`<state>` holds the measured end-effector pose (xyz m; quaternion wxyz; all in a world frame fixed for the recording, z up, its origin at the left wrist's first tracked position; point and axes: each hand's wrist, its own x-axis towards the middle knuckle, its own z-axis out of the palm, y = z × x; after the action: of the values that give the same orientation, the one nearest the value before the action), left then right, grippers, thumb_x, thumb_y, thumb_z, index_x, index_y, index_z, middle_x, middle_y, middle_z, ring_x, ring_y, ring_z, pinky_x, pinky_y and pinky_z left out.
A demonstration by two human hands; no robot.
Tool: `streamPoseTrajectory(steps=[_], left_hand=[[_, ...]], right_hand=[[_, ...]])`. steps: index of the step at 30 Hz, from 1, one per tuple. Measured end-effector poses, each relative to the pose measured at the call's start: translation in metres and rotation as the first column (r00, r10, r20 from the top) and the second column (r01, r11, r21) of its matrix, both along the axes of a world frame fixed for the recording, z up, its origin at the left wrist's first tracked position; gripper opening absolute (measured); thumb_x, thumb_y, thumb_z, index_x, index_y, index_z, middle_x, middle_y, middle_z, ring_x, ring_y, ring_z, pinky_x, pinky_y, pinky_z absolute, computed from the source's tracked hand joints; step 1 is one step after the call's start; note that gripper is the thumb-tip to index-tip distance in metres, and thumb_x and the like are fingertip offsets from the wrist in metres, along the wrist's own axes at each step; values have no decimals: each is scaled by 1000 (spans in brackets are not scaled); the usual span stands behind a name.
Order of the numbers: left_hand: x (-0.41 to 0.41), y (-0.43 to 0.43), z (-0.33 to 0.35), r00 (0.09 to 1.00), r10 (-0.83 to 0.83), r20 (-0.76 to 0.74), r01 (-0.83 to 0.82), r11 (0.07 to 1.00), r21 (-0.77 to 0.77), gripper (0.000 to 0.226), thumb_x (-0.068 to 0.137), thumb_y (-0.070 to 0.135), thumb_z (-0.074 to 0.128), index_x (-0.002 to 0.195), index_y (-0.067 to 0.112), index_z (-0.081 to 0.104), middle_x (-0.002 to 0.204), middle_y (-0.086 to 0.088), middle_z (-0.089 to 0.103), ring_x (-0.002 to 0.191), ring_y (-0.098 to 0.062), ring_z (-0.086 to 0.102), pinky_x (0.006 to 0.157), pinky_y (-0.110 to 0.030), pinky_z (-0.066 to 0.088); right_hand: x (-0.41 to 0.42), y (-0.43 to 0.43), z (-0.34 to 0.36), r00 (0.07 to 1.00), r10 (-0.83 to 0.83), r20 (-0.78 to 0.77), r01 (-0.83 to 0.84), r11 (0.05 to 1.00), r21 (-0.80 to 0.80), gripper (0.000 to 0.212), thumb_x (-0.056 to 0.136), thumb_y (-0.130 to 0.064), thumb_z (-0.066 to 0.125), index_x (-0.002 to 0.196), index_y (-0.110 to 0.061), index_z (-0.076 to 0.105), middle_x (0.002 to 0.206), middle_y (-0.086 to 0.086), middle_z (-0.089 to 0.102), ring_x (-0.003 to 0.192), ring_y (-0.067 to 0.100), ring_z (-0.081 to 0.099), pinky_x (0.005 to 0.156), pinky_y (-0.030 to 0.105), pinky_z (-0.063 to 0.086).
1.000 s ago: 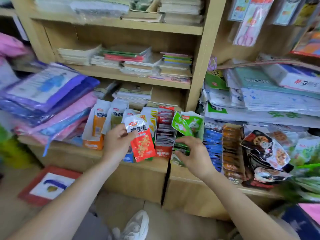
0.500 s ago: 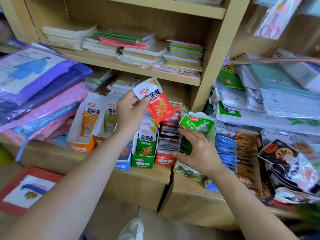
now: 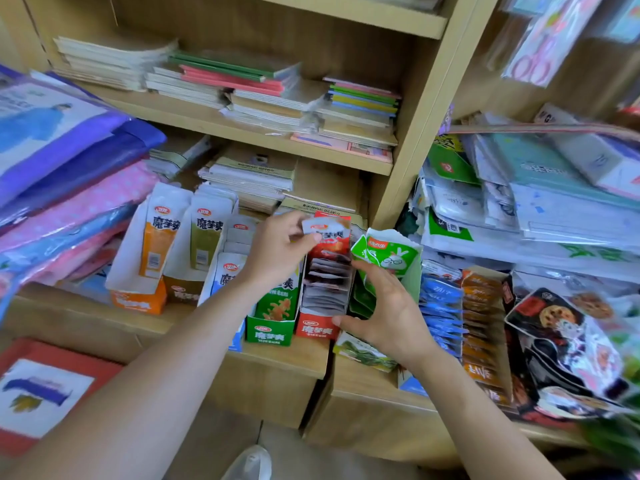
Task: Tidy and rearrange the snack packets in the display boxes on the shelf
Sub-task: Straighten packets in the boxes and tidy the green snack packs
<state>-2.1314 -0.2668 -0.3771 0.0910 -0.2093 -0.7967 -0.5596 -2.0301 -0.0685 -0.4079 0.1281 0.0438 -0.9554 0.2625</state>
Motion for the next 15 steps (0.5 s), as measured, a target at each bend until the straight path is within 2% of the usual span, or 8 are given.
streamPoseTrajectory(steps=[2, 4, 5, 8, 11, 15], left_hand=[[-1, 3, -4, 1000, 17, -6, -17, 996, -85, 7, 91, 16, 71, 94, 21, 66, 87, 9, 73, 79, 3, 67, 74, -31, 52], [-3, 4, -6, 998, 52, -24, -54, 993, -103, 8, 91, 18, 71, 99, 18, 70, 91, 4, 76, 83, -8, 70, 79, -39, 56], [-3, 4, -5, 997, 60, -45, -64, 992, -108, 14, 90, 19, 72, 103, 18, 71, 94, 4, 76, 86, -8, 70, 81, -40, 57], [3, 5, 5, 987, 51, -153, -65, 994, -86, 29, 87, 24, 75, 116, 24, 71, 101, 14, 74, 94, -1, 68, 83, -31, 57], [9, 6, 13, 946, 37, -323, -55, 997, -47, 19, 89, 18, 74, 108, 22, 75, 96, 13, 74, 91, -1, 69, 81, -21, 56], [10, 11, 11, 872, 29, -488, -97, 989, -114, 13, 91, 13, 72, 100, 19, 80, 92, 9, 77, 81, -6, 71, 75, -29, 58]], right_hand=[[1, 0, 1, 1000, 4, 1, -4, 1000, -7, 95, 68, -59, 81, 147, -34, 34, 146, -15, 45, 136, 7, 39, 109, 43, 43], [2, 0, 1, 1000, 3, 9, -3, 1000, -12, 96, 68, -58, 81, 148, -35, 33, 146, -14, 45, 136, 7, 39, 109, 42, 42], [2, 0, 0, 1000, 3, 12, -3, 1000, -17, 96, 68, -58, 81, 148, -35, 33, 146, -14, 45, 136, 7, 39, 109, 42, 42], [2, 1, 1, 1000, 9, 12, -9, 999, -32, 97, 68, -57, 82, 149, -34, 33, 147, -13, 45, 137, 7, 38, 110, 41, 42], [2, 1, -1, 1000, 18, 10, -18, 999, -43, 98, 69, -54, 83, 150, -33, 33, 149, -10, 43, 140, 8, 35, 113, 39, 38], [4, 3, -1, 998, 66, 21, -65, 997, -39, 98, 73, -55, 80, 153, -30, 30, 154, -3, 39, 144, 15, 30, 116, 43, 34]])
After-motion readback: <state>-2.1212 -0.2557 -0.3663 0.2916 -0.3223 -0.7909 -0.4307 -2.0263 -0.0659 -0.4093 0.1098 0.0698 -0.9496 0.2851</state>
